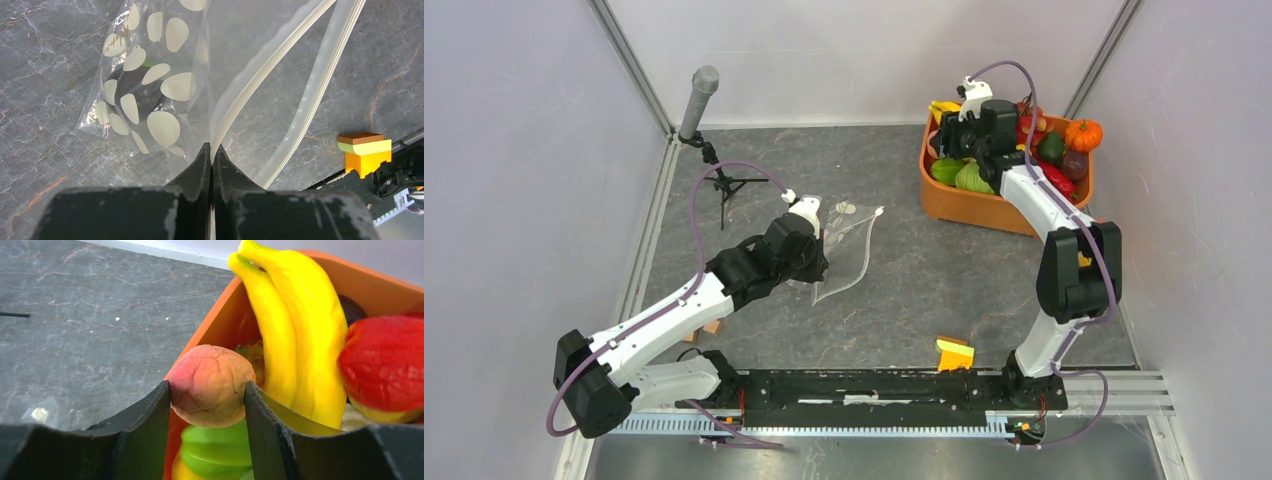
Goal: Place the food in the zip-top bag and seal the zipper
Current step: Pick up the fake fruit from the bin.
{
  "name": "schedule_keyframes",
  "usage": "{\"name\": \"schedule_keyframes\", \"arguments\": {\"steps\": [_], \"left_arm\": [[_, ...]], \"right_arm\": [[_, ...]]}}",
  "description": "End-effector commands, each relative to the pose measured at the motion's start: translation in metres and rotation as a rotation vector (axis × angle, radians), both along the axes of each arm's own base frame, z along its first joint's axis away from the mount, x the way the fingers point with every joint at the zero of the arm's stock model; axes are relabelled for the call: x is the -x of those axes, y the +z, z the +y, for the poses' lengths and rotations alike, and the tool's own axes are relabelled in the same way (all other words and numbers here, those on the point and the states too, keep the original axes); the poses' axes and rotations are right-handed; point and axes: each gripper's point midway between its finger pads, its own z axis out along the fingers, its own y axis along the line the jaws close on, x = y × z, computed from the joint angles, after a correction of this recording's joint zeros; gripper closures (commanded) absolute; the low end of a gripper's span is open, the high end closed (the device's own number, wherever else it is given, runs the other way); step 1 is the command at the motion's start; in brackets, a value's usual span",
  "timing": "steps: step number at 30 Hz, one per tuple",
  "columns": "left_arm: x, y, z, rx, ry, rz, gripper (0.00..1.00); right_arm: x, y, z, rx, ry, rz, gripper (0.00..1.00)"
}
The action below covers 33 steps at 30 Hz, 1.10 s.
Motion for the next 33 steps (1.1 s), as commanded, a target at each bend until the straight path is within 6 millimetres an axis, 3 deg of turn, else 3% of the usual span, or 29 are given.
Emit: {"name": "schedule_keyframes", "arguments": {"steps": [1,7,10,14,19,22,27,33], "left_arm": [[-0.003,0.012,-0.003,0.031,-0.006,-0.024,0.96],[-0.003,0.012,-0.004,0.027,-0.014,-0.022,0.96],[-0.003,0.013,-0.006,0.027,-0.022,-0.020,0.96],[-0.003,0.012,-0.009,0.029,-0.031,-0.010,0.96],[-0.003,0.011,-0.008,0.027,-0.028,-0.009,0.96],[-0.003,0.010,-0.008,0.026,-0.026,-0.009,0.96],[-0.003,0.009,-0.007,0.023,-0.024,-0.010,0.96],[-0.002,0.006,-0.003,0.017,-0.014,-0.009,0.96]], "right_arm": [[0.030,0.028,0.012,-0.060,0.049,-0.038,0.59],[0.061,0.033,0.008,-0.088,0.051,-0.071,0.58],[0.068,0.024,0.005,-0.078,0.047,-0.059,0.55],[0.068,0.005,0.001,-0.039,0.040,0.002,0.49],[0.064,-0.006,0.006,-0.032,0.063,0.041,0.32],[0.059,-0.009,0.007,-0.032,0.066,0.051,0.30],[0.051,-0.012,0.010,-0.036,0.070,0.057,0.30],[0.052,-0.013,0.015,-0.052,0.097,0.067,0.41]]}}
